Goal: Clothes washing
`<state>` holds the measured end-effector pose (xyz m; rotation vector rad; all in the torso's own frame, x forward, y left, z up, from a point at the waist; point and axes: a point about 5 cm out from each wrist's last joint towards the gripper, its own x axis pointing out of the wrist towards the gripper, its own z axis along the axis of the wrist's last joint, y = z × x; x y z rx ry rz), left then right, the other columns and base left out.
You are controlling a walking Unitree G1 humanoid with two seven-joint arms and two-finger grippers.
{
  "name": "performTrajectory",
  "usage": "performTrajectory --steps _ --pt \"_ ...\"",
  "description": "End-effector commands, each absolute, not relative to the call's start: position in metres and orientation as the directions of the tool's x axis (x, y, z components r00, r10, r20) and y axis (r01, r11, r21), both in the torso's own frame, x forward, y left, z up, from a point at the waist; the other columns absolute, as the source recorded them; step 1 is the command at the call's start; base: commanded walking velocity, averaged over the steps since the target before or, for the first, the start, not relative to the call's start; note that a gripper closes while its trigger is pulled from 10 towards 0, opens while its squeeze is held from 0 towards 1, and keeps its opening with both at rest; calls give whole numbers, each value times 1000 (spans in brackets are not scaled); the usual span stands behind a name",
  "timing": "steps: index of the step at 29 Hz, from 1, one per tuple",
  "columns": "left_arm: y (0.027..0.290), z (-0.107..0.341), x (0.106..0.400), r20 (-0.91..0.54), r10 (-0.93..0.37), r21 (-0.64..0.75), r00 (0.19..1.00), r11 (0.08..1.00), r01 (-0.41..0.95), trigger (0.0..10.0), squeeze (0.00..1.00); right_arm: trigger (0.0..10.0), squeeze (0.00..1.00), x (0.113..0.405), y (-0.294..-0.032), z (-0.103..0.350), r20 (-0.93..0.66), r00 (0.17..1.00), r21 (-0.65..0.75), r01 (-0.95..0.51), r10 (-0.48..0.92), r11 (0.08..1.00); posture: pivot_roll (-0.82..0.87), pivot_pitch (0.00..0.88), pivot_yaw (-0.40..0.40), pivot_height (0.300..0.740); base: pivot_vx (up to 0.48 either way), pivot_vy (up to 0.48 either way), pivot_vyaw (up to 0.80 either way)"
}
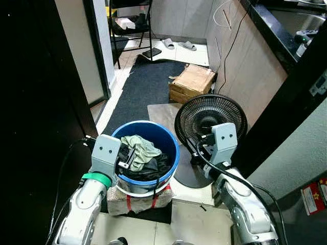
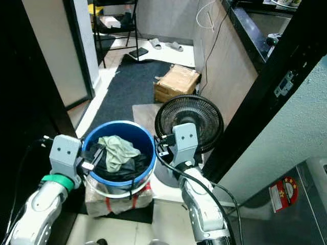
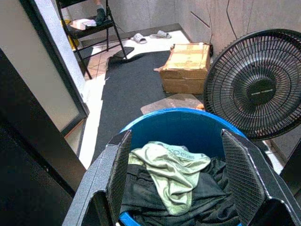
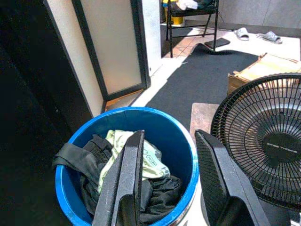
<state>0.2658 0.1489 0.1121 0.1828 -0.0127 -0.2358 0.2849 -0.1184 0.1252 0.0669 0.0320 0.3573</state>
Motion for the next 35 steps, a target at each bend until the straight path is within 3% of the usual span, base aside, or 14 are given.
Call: performTrajectory --steps 1,22,35 --pt "148 109 264 -22 -240 191 971 952 239 10000 0 10000 0 284 -120 121 -42 936 76 -345 349 936 2 0 12 740 337 0 0" --pt "148 108 264 -23 -239 197 971 951 239 10000 0 10000 0 284 -119 121 -44 934 75 -350 354 934 2 0 12 740 473 0 0" --pt "148 108 265 -26 -230 190 973 954 231 10000 0 10000 0 284 -119 122 -43 935 75 -348 351 935 2 0 14 740 44 0 0"
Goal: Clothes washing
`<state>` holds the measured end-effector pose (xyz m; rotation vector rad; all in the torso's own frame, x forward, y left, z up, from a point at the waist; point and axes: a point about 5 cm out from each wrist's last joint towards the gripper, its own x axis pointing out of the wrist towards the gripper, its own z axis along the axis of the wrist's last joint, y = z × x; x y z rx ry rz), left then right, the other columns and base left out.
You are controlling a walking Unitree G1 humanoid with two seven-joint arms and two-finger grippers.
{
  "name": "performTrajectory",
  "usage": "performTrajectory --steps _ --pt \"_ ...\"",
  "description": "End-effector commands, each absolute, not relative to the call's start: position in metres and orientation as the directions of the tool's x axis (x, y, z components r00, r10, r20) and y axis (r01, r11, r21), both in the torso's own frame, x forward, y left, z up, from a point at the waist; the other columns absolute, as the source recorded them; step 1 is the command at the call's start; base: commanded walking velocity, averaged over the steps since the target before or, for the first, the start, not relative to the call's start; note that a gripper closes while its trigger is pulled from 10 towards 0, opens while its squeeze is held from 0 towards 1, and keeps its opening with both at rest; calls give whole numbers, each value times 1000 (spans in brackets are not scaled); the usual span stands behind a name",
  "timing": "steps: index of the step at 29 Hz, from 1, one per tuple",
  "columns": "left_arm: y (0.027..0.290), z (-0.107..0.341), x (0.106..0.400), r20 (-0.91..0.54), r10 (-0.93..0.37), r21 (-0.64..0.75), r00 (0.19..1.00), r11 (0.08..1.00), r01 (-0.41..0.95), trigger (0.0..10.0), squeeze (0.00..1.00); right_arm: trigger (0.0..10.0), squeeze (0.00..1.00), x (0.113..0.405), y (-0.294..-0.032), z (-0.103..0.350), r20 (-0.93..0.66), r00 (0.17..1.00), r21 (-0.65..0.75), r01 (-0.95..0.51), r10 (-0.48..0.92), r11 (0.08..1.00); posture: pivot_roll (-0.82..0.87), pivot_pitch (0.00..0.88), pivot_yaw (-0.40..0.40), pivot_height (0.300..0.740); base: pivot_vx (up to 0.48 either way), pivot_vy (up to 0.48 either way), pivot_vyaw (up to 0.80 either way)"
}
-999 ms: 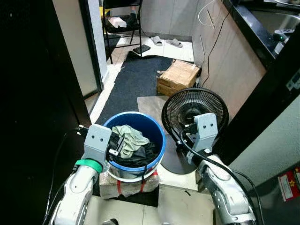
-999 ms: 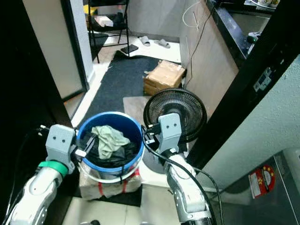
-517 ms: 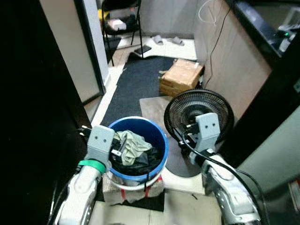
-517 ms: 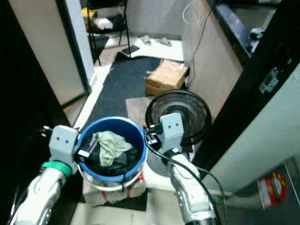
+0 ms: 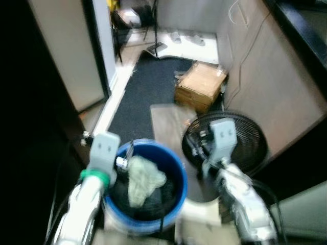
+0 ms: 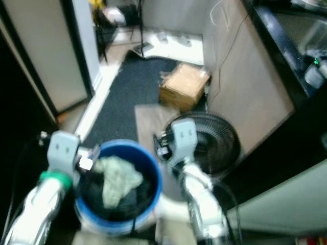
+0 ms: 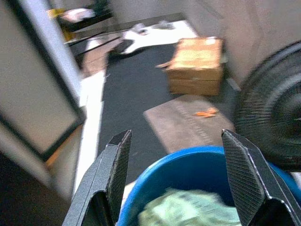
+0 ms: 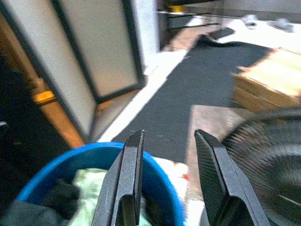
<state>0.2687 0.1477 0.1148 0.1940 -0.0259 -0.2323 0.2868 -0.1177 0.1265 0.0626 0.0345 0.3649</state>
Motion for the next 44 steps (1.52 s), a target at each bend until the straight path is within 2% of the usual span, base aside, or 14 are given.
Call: performTrajectory --steps 1,24,38,44 --pt "148 108 265 -26 -230 189 973 954 231 10000 0 10000 0 284 -119 122 -43 935 74 -348 352 935 2 0 14 740 0 0 0" --pt "148 109 265 -26 -234 187 972 954 235 10000 0 10000 0 284 -118 122 -36 932 81 -357 361 930 2 0 15 735 0 0 0" --pt "148 109 265 -28 -235 187 971 954 236 10000 0 10000 0 284 -118 123 -35 931 80 -361 365 929 2 0 15 670 0 0 0" --pt "148 108 265 -28 -235 187 972 954 236 10000 0 10000 0 284 -118 123 -35 930 79 -362 366 929 2 0 14 655 0 0 0"
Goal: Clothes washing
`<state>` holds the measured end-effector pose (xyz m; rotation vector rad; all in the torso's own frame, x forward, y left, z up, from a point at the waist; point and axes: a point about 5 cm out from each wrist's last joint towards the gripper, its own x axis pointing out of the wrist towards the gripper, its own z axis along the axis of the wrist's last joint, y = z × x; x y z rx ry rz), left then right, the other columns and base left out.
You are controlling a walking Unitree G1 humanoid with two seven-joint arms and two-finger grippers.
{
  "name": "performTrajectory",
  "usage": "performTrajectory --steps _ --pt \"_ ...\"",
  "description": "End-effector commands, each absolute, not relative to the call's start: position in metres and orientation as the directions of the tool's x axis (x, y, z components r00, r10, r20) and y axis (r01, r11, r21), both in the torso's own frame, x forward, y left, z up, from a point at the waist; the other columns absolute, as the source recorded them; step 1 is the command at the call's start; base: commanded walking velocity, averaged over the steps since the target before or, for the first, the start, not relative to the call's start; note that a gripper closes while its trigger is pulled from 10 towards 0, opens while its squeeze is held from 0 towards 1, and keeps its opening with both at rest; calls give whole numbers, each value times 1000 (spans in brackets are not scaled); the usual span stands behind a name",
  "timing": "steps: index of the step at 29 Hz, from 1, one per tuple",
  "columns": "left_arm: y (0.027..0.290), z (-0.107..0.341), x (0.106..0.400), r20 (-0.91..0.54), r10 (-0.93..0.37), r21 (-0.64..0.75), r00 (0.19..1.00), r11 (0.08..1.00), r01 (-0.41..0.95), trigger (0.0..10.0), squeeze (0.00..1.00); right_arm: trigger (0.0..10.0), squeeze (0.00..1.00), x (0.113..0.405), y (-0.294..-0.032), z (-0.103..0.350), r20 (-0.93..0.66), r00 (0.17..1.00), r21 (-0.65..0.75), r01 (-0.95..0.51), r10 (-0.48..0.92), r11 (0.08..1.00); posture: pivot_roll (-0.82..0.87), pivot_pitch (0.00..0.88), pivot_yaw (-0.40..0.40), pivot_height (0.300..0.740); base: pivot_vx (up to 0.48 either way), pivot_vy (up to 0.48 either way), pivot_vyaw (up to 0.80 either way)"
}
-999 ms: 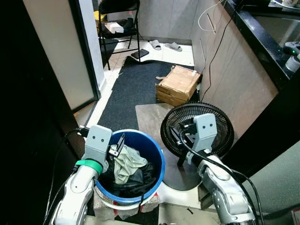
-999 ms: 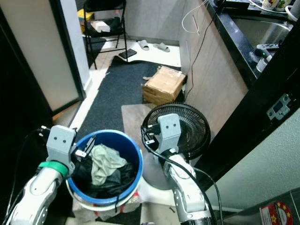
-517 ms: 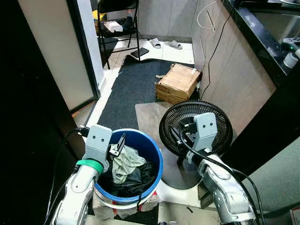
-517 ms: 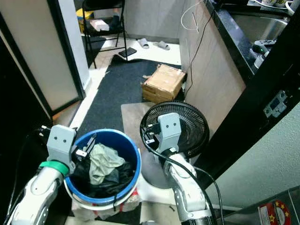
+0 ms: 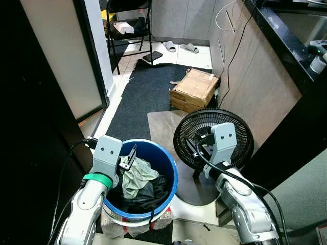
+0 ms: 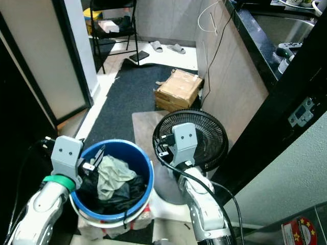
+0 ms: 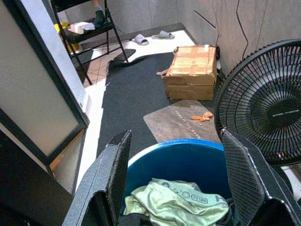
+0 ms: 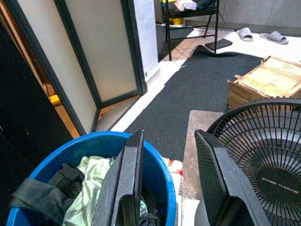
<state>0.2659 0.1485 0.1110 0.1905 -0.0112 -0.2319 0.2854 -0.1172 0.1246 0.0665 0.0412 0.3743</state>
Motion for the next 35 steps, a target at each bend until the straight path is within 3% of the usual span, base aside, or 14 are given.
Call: performTrajectory --steps 1,27,35 --pt "148 108 265 -28 -234 186 972 954 235 10000 0 10000 0 284 -118 123 -35 930 78 -363 366 929 3 0 14 650 0 0 0" --pt "149 110 265 -24 -229 191 973 954 229 10000 0 10000 0 284 -118 122 -35 930 79 -361 365 929 2 0 15 550 0 0 0" --pt "154 116 270 -14 -171 194 985 966 170 10000 0 10000 0 284 -119 123 -34 932 79 -357 361 931 2 0 16 550 0 0 0"
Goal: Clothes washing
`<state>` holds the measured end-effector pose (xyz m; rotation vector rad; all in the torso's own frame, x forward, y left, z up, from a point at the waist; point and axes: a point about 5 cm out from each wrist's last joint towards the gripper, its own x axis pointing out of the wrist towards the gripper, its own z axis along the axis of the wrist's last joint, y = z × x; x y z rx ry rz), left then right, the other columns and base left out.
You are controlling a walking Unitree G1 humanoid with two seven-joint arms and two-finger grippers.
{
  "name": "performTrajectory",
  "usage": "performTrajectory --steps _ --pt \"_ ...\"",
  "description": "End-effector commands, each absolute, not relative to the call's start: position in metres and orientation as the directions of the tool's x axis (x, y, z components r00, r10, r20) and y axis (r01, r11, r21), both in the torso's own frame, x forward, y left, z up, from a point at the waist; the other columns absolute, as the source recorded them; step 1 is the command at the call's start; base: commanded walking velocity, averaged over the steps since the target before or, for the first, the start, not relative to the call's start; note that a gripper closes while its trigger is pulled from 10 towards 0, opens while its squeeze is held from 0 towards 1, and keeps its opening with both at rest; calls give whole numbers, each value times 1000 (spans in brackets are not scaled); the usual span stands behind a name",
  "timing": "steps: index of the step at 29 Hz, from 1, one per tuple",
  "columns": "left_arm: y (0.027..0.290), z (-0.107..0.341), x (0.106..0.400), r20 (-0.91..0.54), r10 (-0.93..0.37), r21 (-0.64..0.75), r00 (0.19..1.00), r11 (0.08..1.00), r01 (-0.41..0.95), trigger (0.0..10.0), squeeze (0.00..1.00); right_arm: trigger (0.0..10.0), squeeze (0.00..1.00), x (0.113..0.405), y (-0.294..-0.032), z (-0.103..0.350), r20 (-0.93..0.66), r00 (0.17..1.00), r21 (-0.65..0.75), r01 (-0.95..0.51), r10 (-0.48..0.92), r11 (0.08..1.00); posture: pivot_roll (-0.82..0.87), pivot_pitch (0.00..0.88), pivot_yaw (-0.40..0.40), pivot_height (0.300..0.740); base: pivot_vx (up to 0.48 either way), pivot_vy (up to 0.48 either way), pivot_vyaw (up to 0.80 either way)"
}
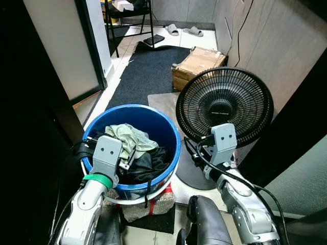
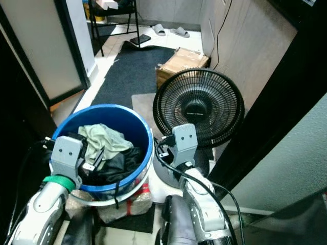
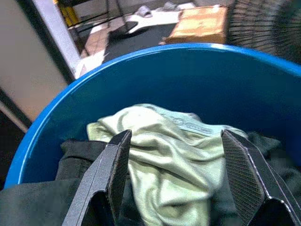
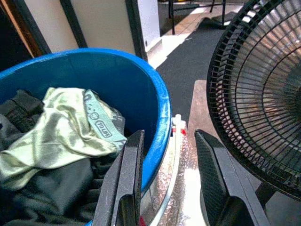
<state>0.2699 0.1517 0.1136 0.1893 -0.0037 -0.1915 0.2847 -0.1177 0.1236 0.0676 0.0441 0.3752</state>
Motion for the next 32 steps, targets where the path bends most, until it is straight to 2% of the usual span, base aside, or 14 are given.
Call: performTrajectory --steps 1,9,11,18,22,24,26,32 --pt "155 117 271 -13 -162 189 987 969 161 10000 0 10000 0 284 -119 123 -34 932 78 -358 361 931 2 0 16 550 0 0 0" --pt "157 121 278 -25 -108 119 994 987 110 10000 0 10000 0 299 -116 143 42 930 43 -366 364 930 7 0 15 550 0 0 0" --pt "156 126 283 -22 -76 58 997 995 77 10000 0 10000 0 309 -109 155 82 921 35 -386 382 922 10 0 13 550 0 0 0" --pt "145 129 288 -28 -70 24 997 997 71 10000 0 10000 0 331 -90 176 130 897 -10 -425 422 905 19 0 7 550 0 0 0" --pt "148 126 287 -48 -37 6 998 999 38 10000 0 10000 0 353 -67 171 12 846 -206 -520 533 829 48 0 -15 550 0 0 0" --pt "148 125 287 -51 -32 4 998 999 32 10000 0 10000 0 356 -65 167 -17 840 -240 -530 542 814 48 0 -15 550 0 0 0" --pt "149 125 286 -60 -19 -9 998 1000 19 10000 0 10000 0 367 -66 163 -69 848 -296 -521 526 801 62 0 -27 550 0 0 0" --pt "150 124 284 -71 4 -28 997 1000 -6 10000 0 10000 0 388 -76 170 -105 887 -324 -459 450 827 81 0 -40 550 0 0 0"
